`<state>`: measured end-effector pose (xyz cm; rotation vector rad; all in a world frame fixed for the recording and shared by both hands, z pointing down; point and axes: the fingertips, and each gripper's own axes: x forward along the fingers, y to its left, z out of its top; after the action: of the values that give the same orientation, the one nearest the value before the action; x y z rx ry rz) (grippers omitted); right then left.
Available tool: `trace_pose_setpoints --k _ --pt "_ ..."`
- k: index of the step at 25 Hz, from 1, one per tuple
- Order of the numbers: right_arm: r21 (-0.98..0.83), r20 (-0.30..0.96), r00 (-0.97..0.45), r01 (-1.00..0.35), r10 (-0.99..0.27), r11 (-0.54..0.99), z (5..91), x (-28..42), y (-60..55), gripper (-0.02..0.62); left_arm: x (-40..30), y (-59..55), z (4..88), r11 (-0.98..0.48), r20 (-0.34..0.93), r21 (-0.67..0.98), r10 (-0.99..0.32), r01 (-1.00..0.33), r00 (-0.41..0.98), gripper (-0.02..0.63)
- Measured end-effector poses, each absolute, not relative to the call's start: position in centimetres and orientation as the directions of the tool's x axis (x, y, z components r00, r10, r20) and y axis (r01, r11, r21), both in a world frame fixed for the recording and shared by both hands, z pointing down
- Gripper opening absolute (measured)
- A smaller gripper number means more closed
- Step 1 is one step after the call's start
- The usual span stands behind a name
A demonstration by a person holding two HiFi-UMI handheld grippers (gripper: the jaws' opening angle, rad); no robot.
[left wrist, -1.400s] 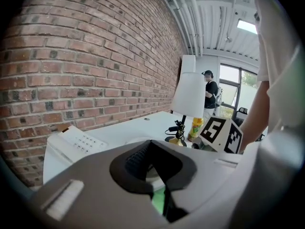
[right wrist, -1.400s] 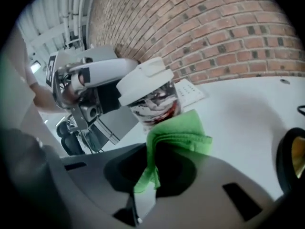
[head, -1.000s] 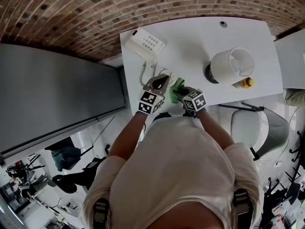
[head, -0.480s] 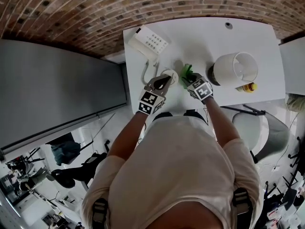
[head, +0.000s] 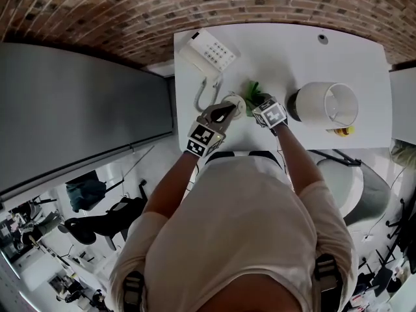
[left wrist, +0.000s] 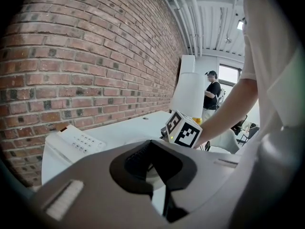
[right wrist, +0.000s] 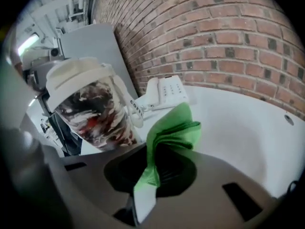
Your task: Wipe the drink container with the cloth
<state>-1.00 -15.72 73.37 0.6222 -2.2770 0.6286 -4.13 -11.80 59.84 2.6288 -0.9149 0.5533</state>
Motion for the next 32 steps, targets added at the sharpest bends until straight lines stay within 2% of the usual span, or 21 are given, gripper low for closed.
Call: trace_pose_setpoints --k 3,8,10,25,32 --pt "-0.253 0.727 -0.656 -0.533 -0.205 0.807 74.2 -1.5 -15.3 0.043 -4.2 -11.8 59.9 -0.761 0.450 0.155 -0.513 -0.630 0.731 0.008" --pt "-0.199 0.759 -0.646 -0.350 -0.082 0.915 74.9 -3.0 -13.4 0.043 -4.3 -11.8 59.7 -0.754 0.460 0.170 -0.509 -0.635 0.728 0.008" --pt "-0.188 0.763 -0.643 -0.320 -0.067 0.929 75.2 -3.1 -13.0 0.043 -4.3 -11.9 59.8 -0.756 0.452 0.160 -0.515 -0.634 0.728 0.008" --pt "-0.141 0.802 -0.595 -0.271 -0.051 0.952 75.3 -2.8 -11.4 0.043 -4.5 -11.8 59.9 -0.759 0.451 0.155 -0.516 -0.633 0.729 0.008" --pt "-0.159 0.806 -0.589 -0.310 -0.058 0.938 75.3 -3.0 -9.1 0.043 -4.5 -11.8 59.9 -0.768 0.437 0.141 -0.518 -0.625 0.735 0.008"
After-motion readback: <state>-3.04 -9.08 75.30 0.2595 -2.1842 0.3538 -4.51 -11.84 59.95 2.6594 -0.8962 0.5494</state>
